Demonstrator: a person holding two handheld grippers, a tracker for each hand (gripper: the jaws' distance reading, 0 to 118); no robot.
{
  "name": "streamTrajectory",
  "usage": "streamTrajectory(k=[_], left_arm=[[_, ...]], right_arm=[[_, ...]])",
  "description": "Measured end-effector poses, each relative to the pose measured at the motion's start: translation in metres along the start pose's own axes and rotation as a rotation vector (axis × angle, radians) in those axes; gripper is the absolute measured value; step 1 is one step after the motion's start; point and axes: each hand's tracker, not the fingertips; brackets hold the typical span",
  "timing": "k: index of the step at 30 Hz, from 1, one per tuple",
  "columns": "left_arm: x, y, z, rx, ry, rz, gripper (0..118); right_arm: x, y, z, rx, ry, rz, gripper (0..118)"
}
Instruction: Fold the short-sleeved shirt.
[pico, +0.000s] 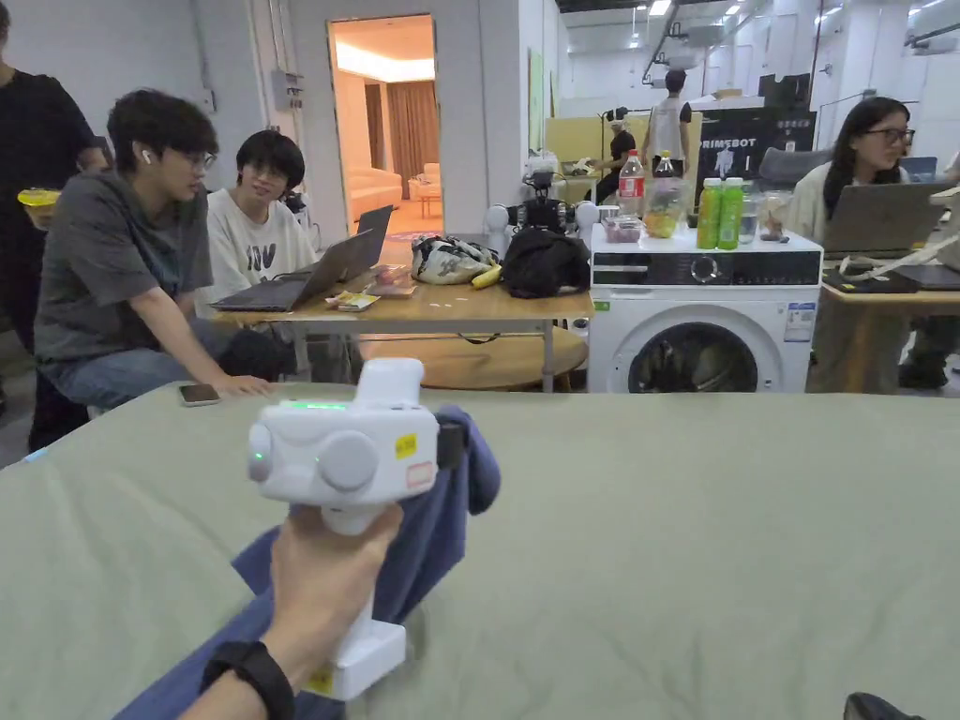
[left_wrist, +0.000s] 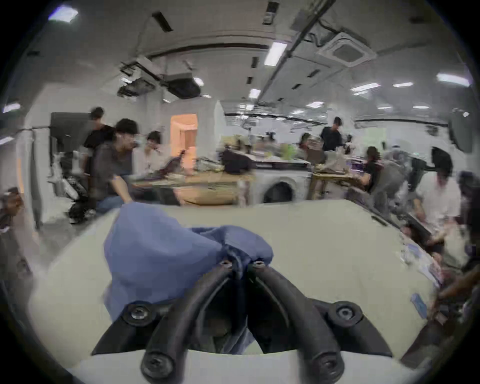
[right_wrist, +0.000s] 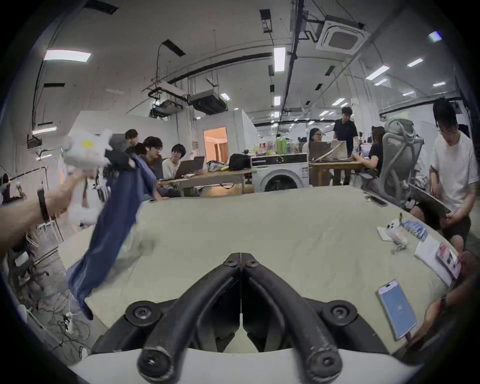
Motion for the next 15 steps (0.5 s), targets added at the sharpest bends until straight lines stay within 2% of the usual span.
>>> streamTrajectory(k=[6, 9, 11, 13, 14, 15], left_arm=[[0.152, -0.11, -0.051, -0.23, -0.423, 0.04, 0], [0.211, -0.16, -0.053, -0.329, -0.548, 0.038, 0], [0.232, -0.184, -0.048, -0.38, -0.616, 0.037, 0], [0.24, -0.202, -0.036, -0.338, -0.692, 0.077, 0], [0.24, -0.206, -0.031, -0.312, -0.713, 0.083, 2], [0.237, -0.208, -0.027, -0.313, -0.691, 0.079, 9]], right_arm=[[0.026, 0.012, 0.03, 0.012, -0.087, -0.016, 0], [0.039, 0.013, 0.043, 0.009, -0.129, -0.025, 0], [0.046, 0.012, 0.049, 0.007, -0.145, -0.036, 0], [0.051, 0.01, 0.052, 0.001, -0.162, -0.042, 0], [0.053, 0.008, 0.052, -0.002, -0.167, -0.042, 0], [0.055, 0.007, 0.052, -0.011, -0.169, -0.04, 0]])
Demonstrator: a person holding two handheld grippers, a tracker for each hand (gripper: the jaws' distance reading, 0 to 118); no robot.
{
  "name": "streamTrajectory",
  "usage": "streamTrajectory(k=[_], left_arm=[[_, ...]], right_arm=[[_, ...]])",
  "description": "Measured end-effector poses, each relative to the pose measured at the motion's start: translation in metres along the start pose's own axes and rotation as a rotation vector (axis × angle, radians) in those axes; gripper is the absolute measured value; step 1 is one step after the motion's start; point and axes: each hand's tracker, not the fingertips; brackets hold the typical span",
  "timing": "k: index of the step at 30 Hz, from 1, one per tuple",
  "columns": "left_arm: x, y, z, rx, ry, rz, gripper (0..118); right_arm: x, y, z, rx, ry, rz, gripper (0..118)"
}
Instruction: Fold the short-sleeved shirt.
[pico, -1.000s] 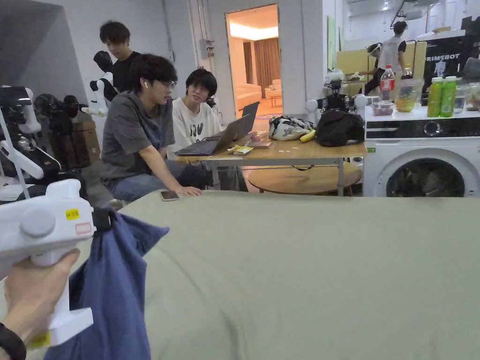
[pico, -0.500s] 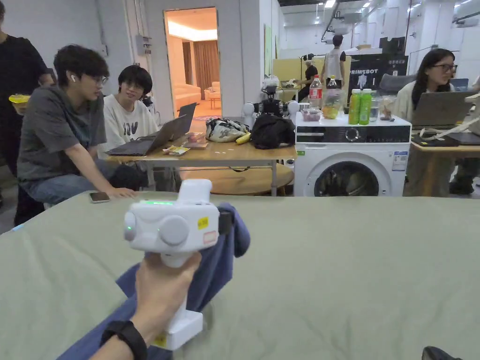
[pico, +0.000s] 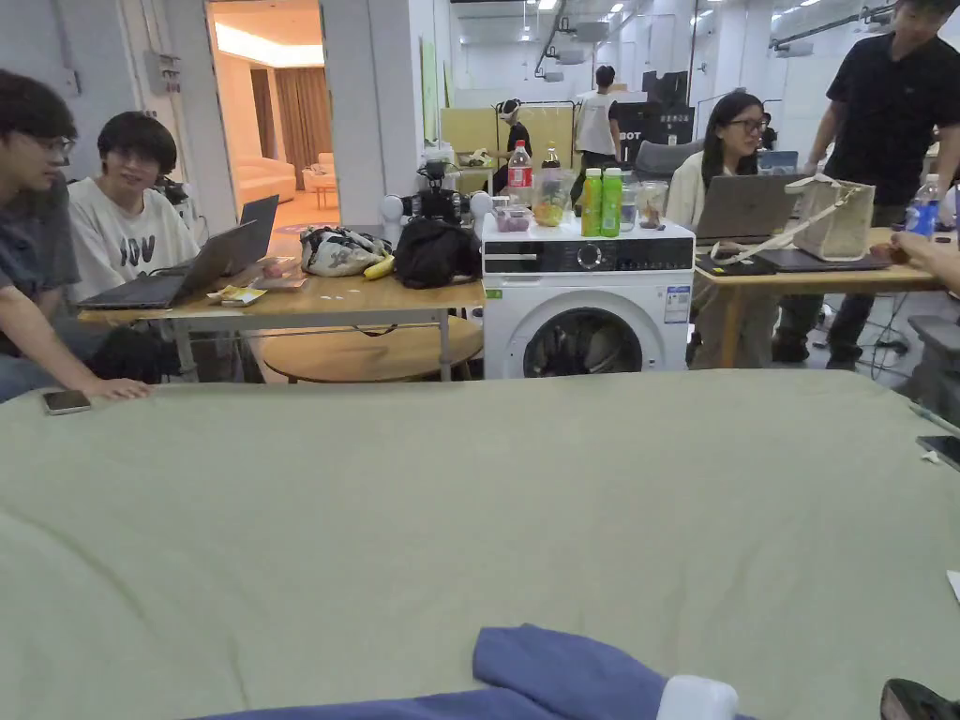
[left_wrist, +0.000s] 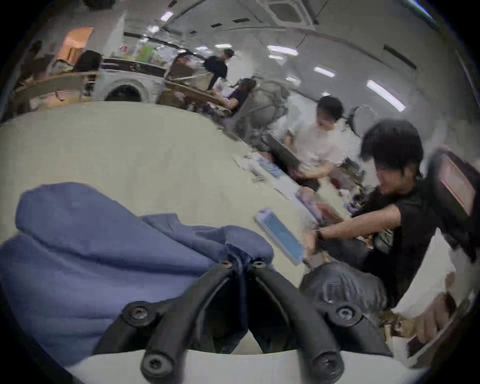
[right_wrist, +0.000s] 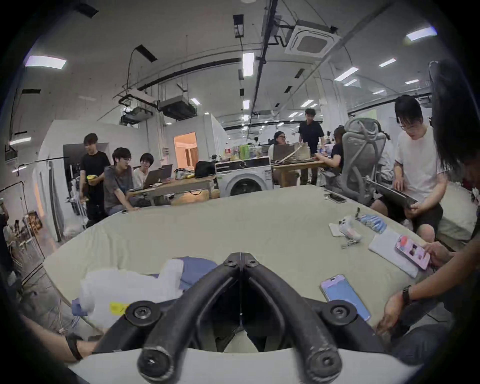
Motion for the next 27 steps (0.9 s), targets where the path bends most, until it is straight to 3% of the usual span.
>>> streamTrajectory(k=[2, 3, 4, 5, 6, 7, 9, 11, 19, 23, 27], left_arm=[[-0.005, 0.002, 0.017, 0.036, 0.035, -0.016, 52], [-0.008, 0.005, 0.027, 0.051, 0.059, -0.027, 62], [-0.012, 0.009, 0.044, 0.076, 0.094, -0.048, 62], [-0.014, 0.018, 0.062, 0.129, 0.137, -0.085, 84], [-0.017, 0.022, 0.08, 0.158, 0.191, -0.124, 87], [-0.019, 0.025, 0.099, 0.195, 0.262, -0.149, 87], [-0.024, 0.03, 0.132, 0.261, 0.301, -0.159, 87], [-0.026, 0.03, 0.161, 0.284, 0.351, -0.117, 87], [-0.024, 0.015, 0.23, 0.375, 0.436, -0.156, 87], [-0.011, 0.008, 0.246, 0.419, 0.542, -0.24, 87], [0.002, 0.004, 0.259, 0.442, 0.568, -0.275, 87]], right_arm=[[0.0, -0.002, -0.001, -0.009, 0.0, 0.003, 0], [0.0, -0.002, -0.001, -0.016, 0.001, 0.006, 0], [-0.001, -0.003, -0.001, -0.02, 0.007, 0.01, 0], [-0.003, -0.005, -0.003, -0.02, 0.024, 0.027, 0], [-0.005, -0.006, -0.006, -0.016, 0.025, 0.033, 0], [-0.007, -0.008, -0.011, -0.011, 0.03, 0.023, 0], [-0.006, -0.012, -0.025, 0.0, 0.114, -0.097, 0], [-0.01, -0.014, -0.032, -0.029, 0.124, -0.146, 0], [-0.03, -0.009, -0.037, -0.006, 0.156, -0.073, 0], [-0.043, -0.002, -0.04, 0.005, 0.146, 0.006, 0], [-0.047, 0.002, -0.043, 0.017, 0.15, 0.013, 0]])
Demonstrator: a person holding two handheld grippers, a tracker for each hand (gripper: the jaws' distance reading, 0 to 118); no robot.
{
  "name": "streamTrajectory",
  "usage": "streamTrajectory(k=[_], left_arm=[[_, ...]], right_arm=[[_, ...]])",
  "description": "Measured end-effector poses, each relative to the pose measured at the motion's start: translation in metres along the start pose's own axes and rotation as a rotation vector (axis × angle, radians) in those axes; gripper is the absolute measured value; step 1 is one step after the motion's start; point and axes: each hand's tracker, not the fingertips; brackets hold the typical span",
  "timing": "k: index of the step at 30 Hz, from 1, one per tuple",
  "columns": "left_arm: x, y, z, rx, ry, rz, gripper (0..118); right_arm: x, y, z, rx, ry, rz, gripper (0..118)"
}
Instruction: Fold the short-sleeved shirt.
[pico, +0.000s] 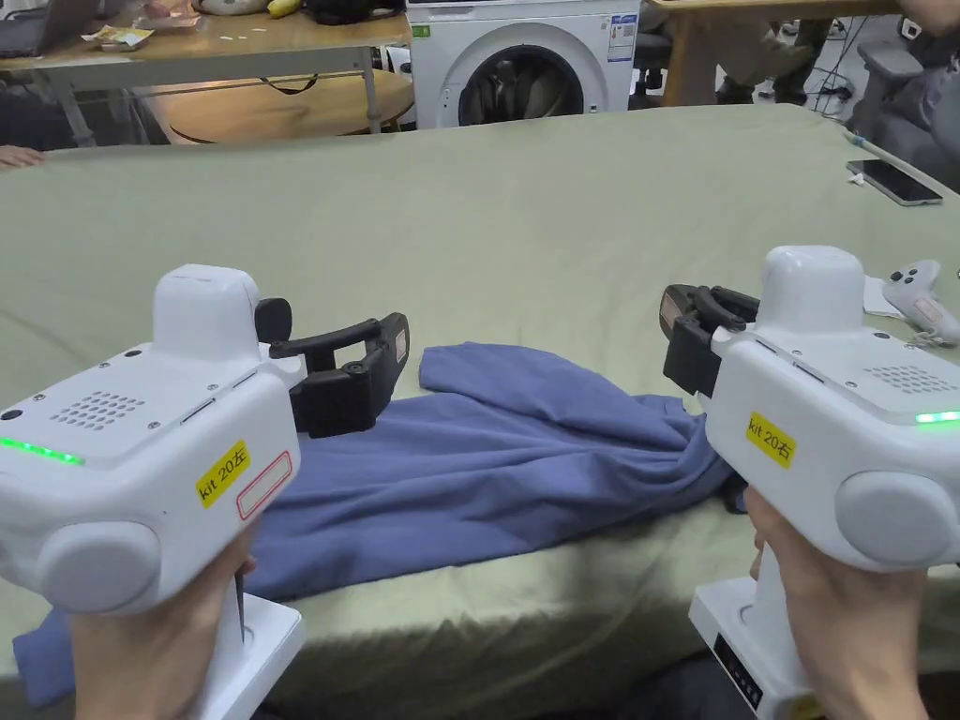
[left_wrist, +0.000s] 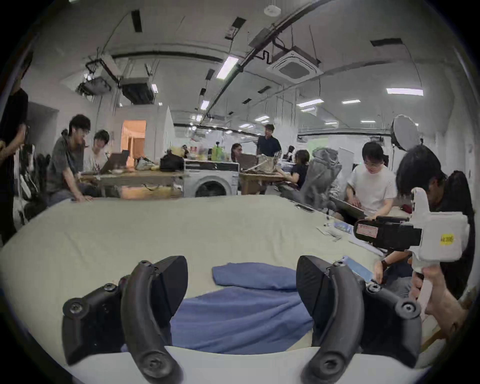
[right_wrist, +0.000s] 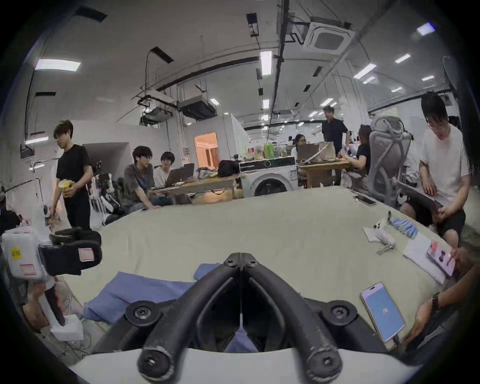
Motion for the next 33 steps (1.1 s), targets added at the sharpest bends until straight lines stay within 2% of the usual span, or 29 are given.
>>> streamTrajectory(k=[3, 7, 12, 13, 14, 15, 16, 17, 19, 25, 29, 32, 33], left_arm=[[-0.002, 0.004, 0.007, 0.025, 0.003, 0.001, 87], [-0.005, 0.008, 0.015, 0.049, 0.05, 0.007, 87], [-0.004, 0.013, 0.031, 0.083, 0.175, -0.042, 86], [-0.005, 0.013, 0.035, 0.099, 0.182, -0.045, 82], [-0.007, 0.015, 0.04, 0.103, 0.185, -0.051, 69], [-0.009, 0.016, 0.042, 0.1, 0.205, -0.056, 46], [-0.011, 0.017, 0.045, 0.095, 0.225, -0.053, 13], [-0.016, 0.017, 0.05, 0.105, 0.222, -0.035, 0], [-0.029, 0.019, 0.057, 0.1, 0.231, 0.013, 0], [-0.068, 0.014, 0.076, 0.065, 0.281, 0.043, 0], [-0.1, 0.014, 0.072, -0.024, 0.332, 0.028, 0], [-0.133, 0.01, 0.054, -0.14, 0.328, 0.117, 0], [-0.144, 0.005, 0.047, -0.134, 0.264, 0.137, 8]], right_arm=[[-0.002, 0.001, -0.001, -0.005, 0.013, -0.003, 0], [-0.007, 0.0, 0.003, 0.012, -0.01, 0.036, 0], [-0.008, 0.003, 0.005, 0.029, -0.042, 0.076, 0], [-0.008, 0.003, 0.005, 0.029, -0.043, 0.078, 0], [-0.008, 0.004, 0.004, 0.029, -0.044, 0.079, 0], [-0.008, 0.004, 0.004, 0.031, -0.047, 0.081, 0], [-0.008, 0.004, 0.004, 0.031, -0.047, 0.081, 0], [-0.008, 0.005, 0.003, 0.029, -0.048, 0.082, 0], [-0.009, 0.004, 0.003, 0.029, -0.044, 0.085, 0], [-0.015, -0.004, 0.002, 0.012, -0.03, 0.091, 0], [-0.015, -0.006, -0.001, -0.003, -0.019, 0.094, 0], [-0.012, -0.005, -0.002, -0.008, -0.013, 0.094, 0], [-0.01, -0.004, -0.001, -0.011, -0.009, 0.097, 0]])
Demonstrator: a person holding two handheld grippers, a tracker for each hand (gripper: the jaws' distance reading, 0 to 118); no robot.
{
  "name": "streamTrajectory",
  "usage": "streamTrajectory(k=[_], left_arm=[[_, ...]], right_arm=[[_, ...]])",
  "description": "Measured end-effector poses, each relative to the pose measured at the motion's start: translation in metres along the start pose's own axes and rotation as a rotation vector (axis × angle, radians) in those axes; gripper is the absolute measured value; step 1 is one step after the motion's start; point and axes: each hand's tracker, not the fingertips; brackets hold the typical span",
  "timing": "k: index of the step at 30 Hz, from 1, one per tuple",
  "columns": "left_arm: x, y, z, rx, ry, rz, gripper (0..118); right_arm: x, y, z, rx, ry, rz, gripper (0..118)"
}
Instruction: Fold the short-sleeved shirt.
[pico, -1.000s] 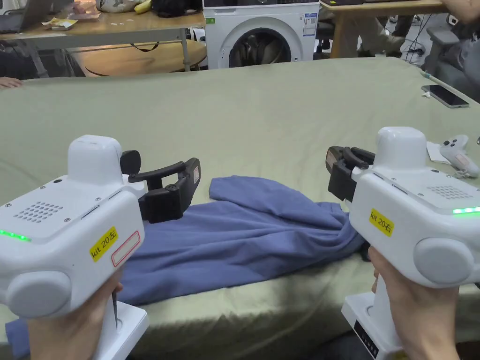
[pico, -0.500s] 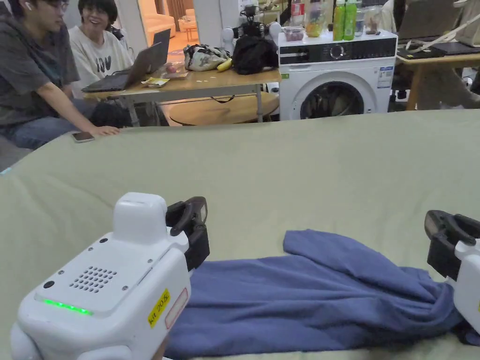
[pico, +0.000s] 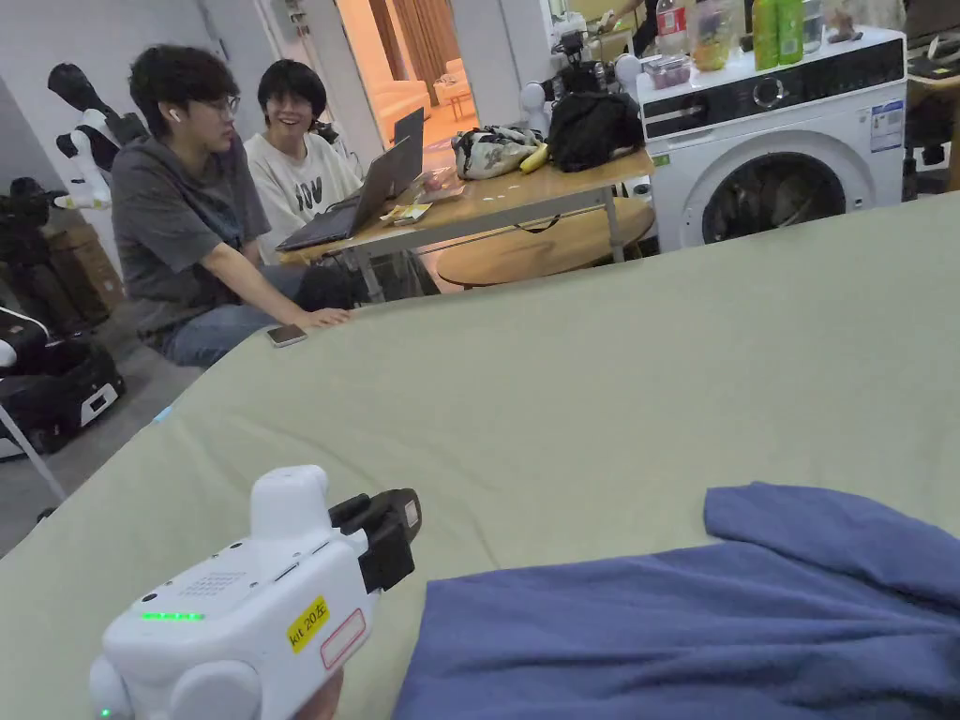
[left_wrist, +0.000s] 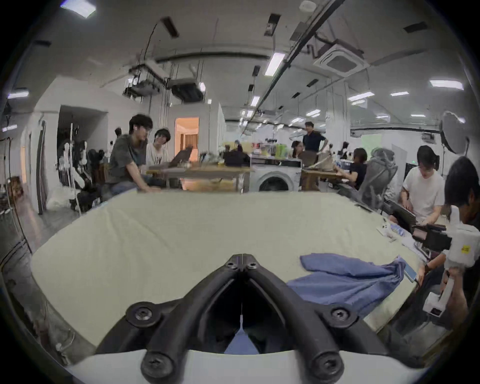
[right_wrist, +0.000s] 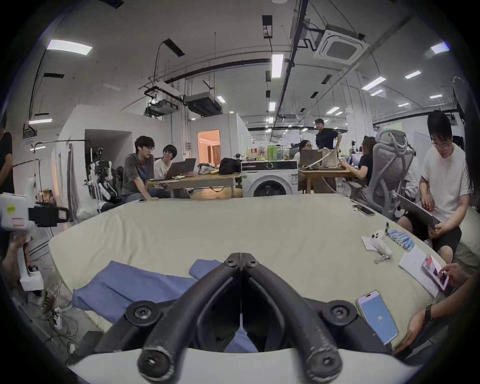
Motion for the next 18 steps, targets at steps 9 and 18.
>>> streamTrajectory(k=[9, 18], left_arm=[[-0.046, -0.035, -0.122, -0.35, 0.079, 0.136, 74], [-0.063, -0.064, -0.185, -0.561, 0.173, 0.216, 66]], right_arm=[[0.03, 0.005, 0.012, -0.025, -0.05, 0.011, 0], [0.056, -0.013, 0.014, -0.081, -0.123, -0.043, 0]])
